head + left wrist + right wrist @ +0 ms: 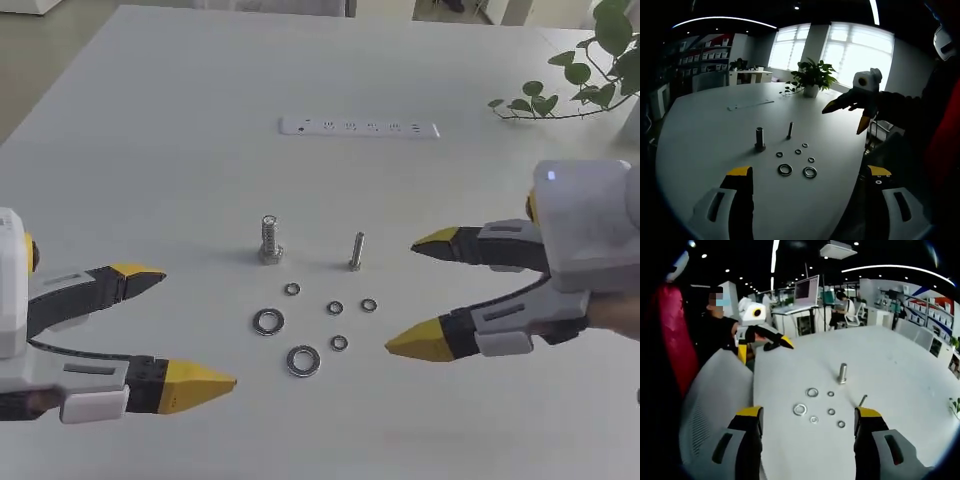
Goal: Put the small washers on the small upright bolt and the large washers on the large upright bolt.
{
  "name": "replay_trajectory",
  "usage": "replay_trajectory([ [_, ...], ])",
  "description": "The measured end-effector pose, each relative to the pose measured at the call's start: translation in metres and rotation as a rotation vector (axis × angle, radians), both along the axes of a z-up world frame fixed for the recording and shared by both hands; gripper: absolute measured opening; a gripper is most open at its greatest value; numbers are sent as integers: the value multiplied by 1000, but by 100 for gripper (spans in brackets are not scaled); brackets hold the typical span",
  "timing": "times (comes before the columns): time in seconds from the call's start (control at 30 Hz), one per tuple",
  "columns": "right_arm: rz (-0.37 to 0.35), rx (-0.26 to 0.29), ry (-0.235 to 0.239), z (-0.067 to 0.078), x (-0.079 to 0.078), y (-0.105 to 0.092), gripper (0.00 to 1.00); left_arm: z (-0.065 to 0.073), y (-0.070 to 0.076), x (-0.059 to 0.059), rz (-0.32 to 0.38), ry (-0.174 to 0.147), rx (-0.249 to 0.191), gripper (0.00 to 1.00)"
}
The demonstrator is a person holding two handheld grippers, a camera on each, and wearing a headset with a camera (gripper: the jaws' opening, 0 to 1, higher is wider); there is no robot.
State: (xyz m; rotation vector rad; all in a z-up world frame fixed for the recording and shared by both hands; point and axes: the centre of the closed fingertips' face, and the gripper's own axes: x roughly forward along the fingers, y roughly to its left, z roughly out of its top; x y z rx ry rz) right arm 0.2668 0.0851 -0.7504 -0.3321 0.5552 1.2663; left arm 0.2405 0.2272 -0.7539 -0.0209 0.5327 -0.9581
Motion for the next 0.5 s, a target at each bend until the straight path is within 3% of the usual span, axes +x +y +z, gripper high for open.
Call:
replay_trajectory([
  [0.5,90,-74,32,-21,-2,27,70,-2,-1,-1,-3,4,-4,92],
])
